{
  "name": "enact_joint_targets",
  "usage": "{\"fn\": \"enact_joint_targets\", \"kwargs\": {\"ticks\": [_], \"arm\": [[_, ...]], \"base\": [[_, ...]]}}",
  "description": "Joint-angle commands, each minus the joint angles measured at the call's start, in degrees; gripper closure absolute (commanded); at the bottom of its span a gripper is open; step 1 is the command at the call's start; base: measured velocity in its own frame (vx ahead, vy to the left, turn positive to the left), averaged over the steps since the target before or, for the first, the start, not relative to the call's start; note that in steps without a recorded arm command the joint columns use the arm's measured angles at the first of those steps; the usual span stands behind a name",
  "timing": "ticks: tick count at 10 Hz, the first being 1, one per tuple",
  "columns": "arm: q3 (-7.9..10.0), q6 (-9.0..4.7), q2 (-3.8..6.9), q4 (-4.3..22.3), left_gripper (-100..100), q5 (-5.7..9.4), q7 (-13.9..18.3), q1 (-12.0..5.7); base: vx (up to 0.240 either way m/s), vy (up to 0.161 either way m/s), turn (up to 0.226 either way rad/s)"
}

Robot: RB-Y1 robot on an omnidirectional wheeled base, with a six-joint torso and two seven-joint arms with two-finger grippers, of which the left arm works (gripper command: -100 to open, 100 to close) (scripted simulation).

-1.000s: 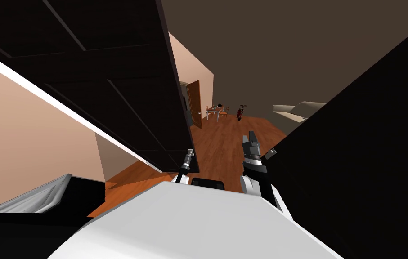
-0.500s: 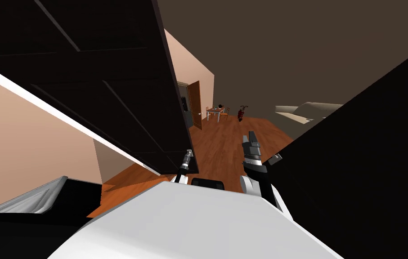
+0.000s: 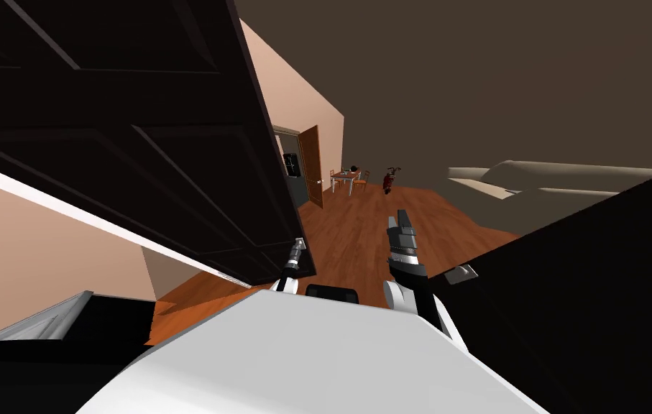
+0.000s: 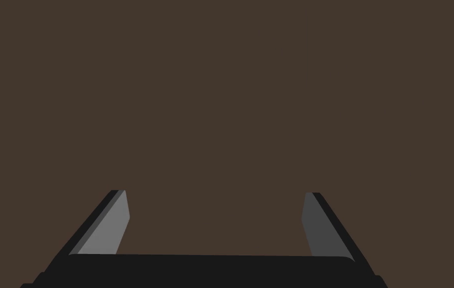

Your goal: Push the door open

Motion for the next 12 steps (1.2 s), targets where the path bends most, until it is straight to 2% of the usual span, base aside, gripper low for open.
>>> {"fn": "enact_joint_targets", "kwargs": {"ticks": [1, 7, 8, 12], "arm": [[1.83, 0.76, 0.62, -1.27, 100, 0.76, -0.48, 0.56], [6.26, 0.97, 0.86, -0.49, 100, 2.79, -1.57, -0.23], [5.54, 1.39, 0.67, -0.96, -100, 2.69, -1.25, 0.15], [5.6, 1.68, -0.09, -1.69, -100, 3.07, -1.24, 0.54]], "base": [[0.194, -0.057, 0.063], [0.179, -0.042, 0.094], [-0.03, -0.133, 0.061], [-0.191, -0.109, 0.038]]}}
